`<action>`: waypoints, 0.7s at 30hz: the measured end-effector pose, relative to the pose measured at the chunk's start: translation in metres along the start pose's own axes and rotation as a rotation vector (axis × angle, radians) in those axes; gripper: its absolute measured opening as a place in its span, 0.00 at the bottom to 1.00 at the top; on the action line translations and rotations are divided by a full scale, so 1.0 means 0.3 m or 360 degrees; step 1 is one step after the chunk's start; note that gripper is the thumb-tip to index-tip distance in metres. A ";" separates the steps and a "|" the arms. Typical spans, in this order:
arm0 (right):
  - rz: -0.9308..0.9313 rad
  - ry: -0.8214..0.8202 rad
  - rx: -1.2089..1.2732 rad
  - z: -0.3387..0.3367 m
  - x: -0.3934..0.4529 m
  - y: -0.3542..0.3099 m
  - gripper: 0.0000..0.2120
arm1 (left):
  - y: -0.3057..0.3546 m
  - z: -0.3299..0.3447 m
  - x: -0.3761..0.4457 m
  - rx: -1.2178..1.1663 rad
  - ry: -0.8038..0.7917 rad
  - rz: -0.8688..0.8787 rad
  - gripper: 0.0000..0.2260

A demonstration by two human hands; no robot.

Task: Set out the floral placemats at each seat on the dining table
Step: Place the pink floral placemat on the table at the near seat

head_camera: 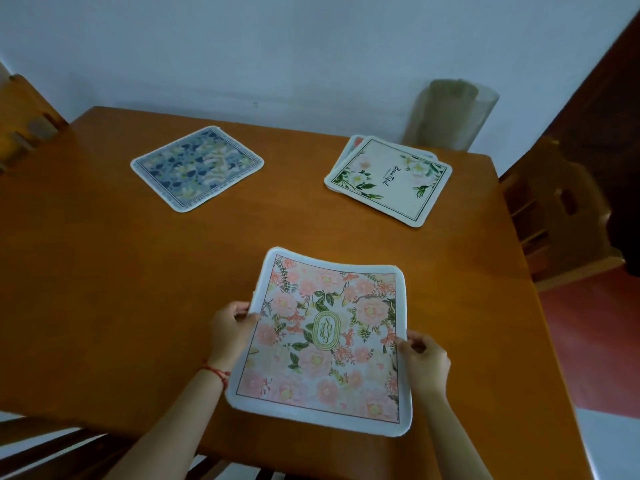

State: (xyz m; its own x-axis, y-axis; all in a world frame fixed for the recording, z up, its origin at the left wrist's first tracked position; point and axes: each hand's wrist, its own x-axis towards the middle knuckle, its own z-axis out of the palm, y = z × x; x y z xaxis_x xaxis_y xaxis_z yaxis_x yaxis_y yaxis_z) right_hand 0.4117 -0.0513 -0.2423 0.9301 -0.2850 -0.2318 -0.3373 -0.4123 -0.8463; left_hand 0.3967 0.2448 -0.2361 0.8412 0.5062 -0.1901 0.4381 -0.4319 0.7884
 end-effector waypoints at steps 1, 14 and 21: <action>0.0009 0.0002 0.0001 0.007 0.005 0.006 0.03 | -0.006 0.006 0.007 0.0011 -0.0009 -0.0007 0.08; 0.0123 0.0062 -0.0139 0.046 0.045 0.093 0.08 | -0.103 0.036 0.064 0.0099 -0.0151 -0.0033 0.08; 0.0006 0.0070 -0.0246 0.039 0.029 0.097 0.10 | -0.104 0.024 0.033 0.0121 -0.0122 0.0090 0.13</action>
State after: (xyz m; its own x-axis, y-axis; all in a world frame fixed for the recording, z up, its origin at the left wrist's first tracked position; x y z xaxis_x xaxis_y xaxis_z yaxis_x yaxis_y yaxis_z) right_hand 0.4117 -0.0556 -0.2745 0.9226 -0.3231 -0.2109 -0.3625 -0.5383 -0.7608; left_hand 0.3935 0.2579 -0.2667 0.8859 0.4218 -0.1931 0.4095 -0.5151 0.7530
